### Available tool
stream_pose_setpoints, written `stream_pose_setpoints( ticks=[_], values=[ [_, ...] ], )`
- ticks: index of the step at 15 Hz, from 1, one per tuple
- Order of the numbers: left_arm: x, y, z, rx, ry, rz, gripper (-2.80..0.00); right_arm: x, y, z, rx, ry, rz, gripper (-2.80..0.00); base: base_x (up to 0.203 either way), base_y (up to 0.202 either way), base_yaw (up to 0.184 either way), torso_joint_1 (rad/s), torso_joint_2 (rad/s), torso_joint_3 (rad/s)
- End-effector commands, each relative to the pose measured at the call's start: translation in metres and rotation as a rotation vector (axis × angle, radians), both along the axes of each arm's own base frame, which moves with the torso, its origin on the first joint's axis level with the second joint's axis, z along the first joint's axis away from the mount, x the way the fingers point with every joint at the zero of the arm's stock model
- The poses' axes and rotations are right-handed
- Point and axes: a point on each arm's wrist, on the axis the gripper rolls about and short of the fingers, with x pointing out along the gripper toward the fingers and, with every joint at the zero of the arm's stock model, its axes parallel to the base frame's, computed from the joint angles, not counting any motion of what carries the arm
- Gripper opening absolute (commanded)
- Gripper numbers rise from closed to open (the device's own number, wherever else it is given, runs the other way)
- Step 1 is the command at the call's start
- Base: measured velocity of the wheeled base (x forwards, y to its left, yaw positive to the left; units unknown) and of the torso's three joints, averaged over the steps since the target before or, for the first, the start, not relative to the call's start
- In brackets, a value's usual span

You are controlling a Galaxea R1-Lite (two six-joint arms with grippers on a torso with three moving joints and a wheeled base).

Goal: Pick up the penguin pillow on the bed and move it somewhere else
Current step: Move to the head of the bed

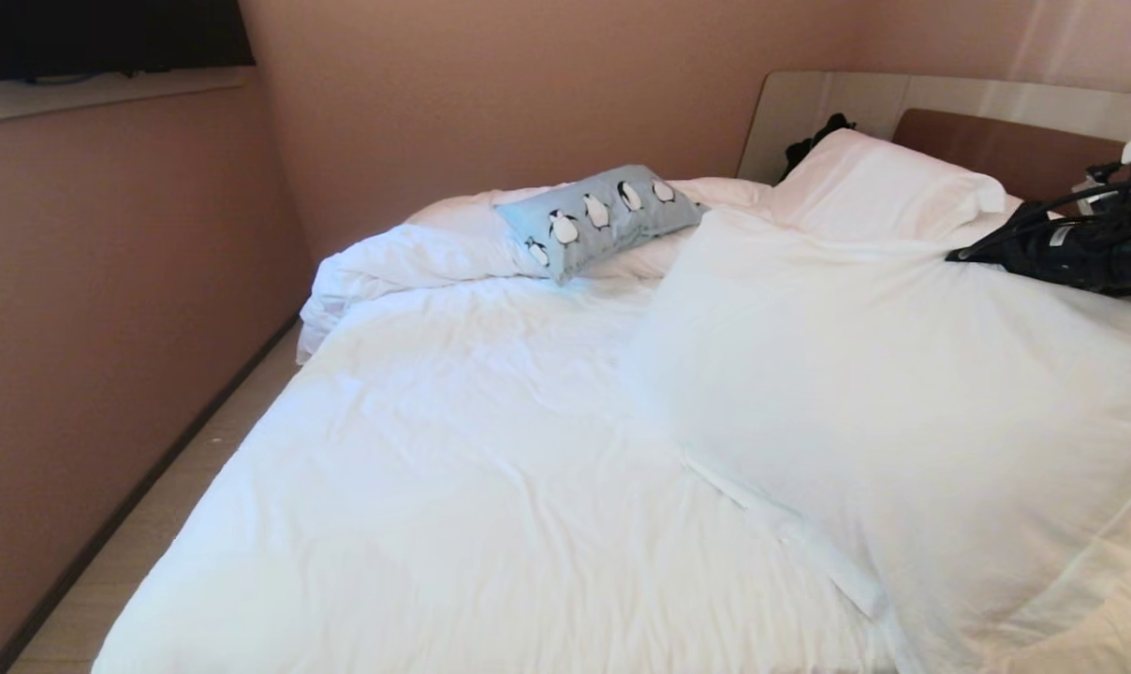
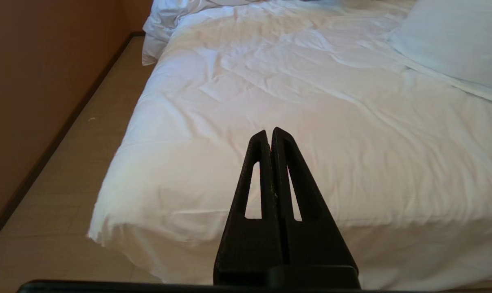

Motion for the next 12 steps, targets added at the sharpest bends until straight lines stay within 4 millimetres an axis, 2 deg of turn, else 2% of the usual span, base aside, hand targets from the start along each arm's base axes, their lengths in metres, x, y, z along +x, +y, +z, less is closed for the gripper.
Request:
stream_pose_setpoints(
  ticks=[1,12],
  values=[
    [0.000,0.000,0.000,0.000,0.002,0.001,-2.80,0.000,-0.004,0.000,0.004,-0.005,-0.006,-2.80,0.000,-0.199,-0.005,0.002,0.00,0.002],
    [0.000,0.000,0.000,0.000,0.001,0.001,-2.80,-0.006,-0.038,0.000,-0.006,-0.057,-0.070,-2.80,0.000,-0.194,0.001,0.003,0.00,0.001]
  ],
)
